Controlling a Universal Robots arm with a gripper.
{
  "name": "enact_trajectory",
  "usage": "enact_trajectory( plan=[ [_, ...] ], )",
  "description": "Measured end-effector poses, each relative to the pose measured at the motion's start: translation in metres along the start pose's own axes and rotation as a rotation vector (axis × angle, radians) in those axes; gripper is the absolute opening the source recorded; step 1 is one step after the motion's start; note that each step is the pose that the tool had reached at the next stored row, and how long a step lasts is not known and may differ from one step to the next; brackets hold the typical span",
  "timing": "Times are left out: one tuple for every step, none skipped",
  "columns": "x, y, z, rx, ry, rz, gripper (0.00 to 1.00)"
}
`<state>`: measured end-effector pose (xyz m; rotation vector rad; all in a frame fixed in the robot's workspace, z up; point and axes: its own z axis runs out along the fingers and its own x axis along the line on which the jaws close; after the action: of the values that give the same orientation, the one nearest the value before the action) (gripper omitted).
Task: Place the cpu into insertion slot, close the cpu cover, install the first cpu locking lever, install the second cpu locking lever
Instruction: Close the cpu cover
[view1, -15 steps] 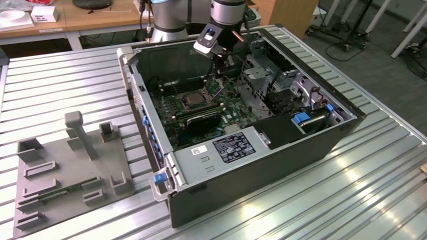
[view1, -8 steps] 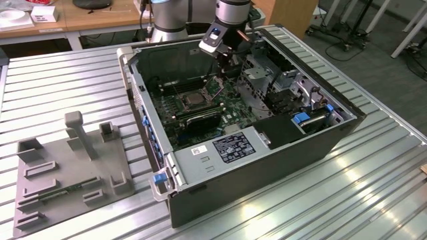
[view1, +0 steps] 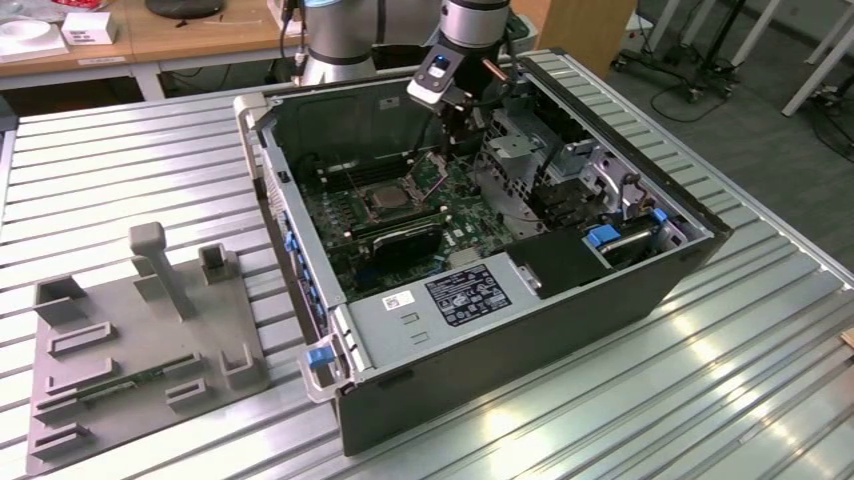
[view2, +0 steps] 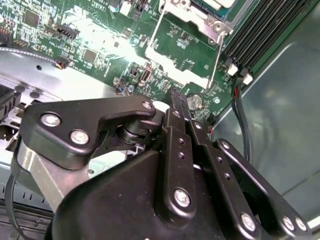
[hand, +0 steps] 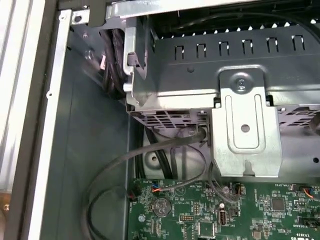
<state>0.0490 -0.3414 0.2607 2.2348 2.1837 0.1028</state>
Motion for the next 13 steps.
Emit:
enact_trajectory(
  plan=[
    [0.0,0.0,0.0,0.0,0.0,0.0,0.11],
    [-0.0001,0.0,0.0,0.0,0.0,0.0,0.11],
    [-0.0001,0.0,0.0,0.0,0.0,0.0,0.11],
    [-0.0001,0.0,0.0,0.0,-0.0001,0.0,0.11],
    [-0.0001,0.0,0.0004,-0.0001,0.0002,0.0,0.11],
    [-0.0001,0.0,0.0009,-0.0001,0.0002,0.0,0.11],
    [-0.0001,-0.0001,0.0015,-0.0001,0.0001,0.0,0.11],
    [-0.0001,-0.0001,0.0022,0.0,0.0,0.0,0.11],
    [-0.0002,-0.0001,0.0029,-0.0001,0.0,0.0,0.11],
    [-0.0002,-0.0002,0.0037,0.0,0.0,0.0,0.11],
    [-0.0002,-0.0002,0.0046,0.0,0.0001,0.0,0.11],
    [-0.0002,-0.0003,0.0054,0.0,0.0001,0.0,0.11],
    [-0.0003,-0.0003,0.0061,-0.0001,0.0001,0.0,0.11]
  ],
)
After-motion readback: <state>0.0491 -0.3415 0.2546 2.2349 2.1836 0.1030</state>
